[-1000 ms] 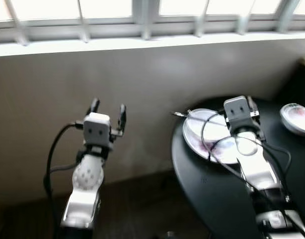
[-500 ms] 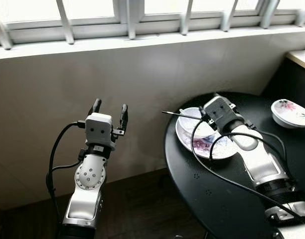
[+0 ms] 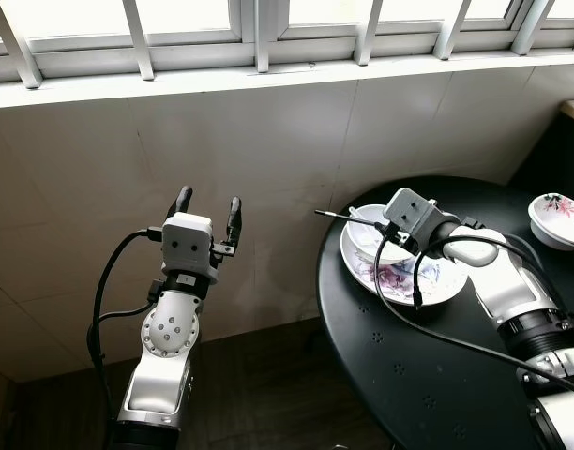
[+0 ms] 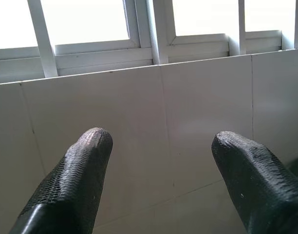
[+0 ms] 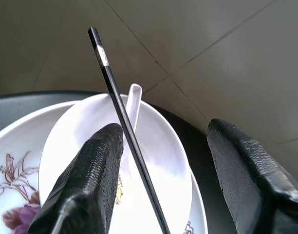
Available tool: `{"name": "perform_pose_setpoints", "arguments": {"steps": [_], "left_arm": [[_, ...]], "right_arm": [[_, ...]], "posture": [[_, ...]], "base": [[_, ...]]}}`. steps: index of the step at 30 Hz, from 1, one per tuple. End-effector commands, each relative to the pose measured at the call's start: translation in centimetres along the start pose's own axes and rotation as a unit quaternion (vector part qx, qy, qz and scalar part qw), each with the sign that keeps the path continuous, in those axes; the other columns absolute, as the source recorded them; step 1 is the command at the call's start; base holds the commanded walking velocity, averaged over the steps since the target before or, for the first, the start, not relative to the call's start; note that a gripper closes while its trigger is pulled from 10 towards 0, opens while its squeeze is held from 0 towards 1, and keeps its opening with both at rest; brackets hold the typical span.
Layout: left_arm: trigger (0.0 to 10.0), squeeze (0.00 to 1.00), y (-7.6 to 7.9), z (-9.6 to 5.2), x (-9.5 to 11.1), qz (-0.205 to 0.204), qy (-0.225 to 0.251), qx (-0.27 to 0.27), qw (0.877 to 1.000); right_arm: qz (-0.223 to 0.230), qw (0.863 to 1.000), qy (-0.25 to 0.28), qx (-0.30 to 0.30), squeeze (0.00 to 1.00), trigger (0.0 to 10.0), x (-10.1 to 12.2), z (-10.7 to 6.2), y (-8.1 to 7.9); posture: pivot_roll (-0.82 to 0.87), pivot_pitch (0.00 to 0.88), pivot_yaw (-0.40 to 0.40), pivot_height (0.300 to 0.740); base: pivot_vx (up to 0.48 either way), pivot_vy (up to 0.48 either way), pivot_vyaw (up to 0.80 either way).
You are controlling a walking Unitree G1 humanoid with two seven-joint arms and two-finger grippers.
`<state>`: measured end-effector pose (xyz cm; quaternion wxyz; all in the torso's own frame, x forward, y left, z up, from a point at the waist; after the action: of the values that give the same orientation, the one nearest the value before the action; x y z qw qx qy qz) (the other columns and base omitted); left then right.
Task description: Kitchen organization
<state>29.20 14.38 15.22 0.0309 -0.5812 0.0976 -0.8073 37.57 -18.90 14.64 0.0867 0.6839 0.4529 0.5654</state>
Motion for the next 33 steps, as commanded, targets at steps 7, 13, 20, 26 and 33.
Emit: {"name": "perform_pose_setpoints", "arguments": {"steps": [7,13,20,26,33], "left_arm": [[10.0,0.0,0.1,0.2,-0.1,0.002,-0.006,-0.004,1.0],[10.0,0.0,0.1,0.2,-0.2,0.002,-0.007,-0.004,1.0],[10.0,0.0,0.1,0.2,-0.2,0.003,-0.007,-0.004,1.0],[10.0,0.0,0.2,0.1,-0.2,0.004,-0.008,-0.006,1.0],[10.0,0.0,0.1,0.2,-0.1,0.006,-0.007,-0.002,1.0]], "right_arm": [[0.004,0.999,-0.014,0.036,0.0,10.0,-0.4,0.3,0.4],[0.012,0.997,-0.037,0.061,0.0,10.0,-1.2,0.5,0.2],[0.001,0.997,-0.047,0.055,0.0,10.0,-1.4,0.7,0.7],[-0.016,0.996,-0.06,0.062,0.0,10.0,-1.6,1.2,0.4],[-0.021,0.994,-0.084,0.071,0.0,10.0,-2.1,1.6,0.2]], "posture": [[0.03,0.007,-0.058,0.74],[0.04,0.007,-0.057,0.74],[0.04,0.009,-0.058,0.74],[0.04,0.013,-0.055,0.74],[0.05,0.014,-0.061,0.74]], "base": [[0.0,0.0,0.0],[0.0,0.0,0.0],[0.0,0.0,0.0],[0.0,0.0,0.0],[0.0,0.0,0.0]]}}
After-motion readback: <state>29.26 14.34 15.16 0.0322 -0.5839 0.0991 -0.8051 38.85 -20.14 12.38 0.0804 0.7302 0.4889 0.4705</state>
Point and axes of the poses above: a point about 5 cm out from each wrist's last joint towards the gripper, its own z axis pointing out of the wrist towards the gripper, its own x axis along the axis of the wrist's last joint, y = z × x, the point moved 2 cm from there along z, pointing out of the wrist towards the gripper, and after that the axes turned 1 degree about z, right-handed, at the moved point
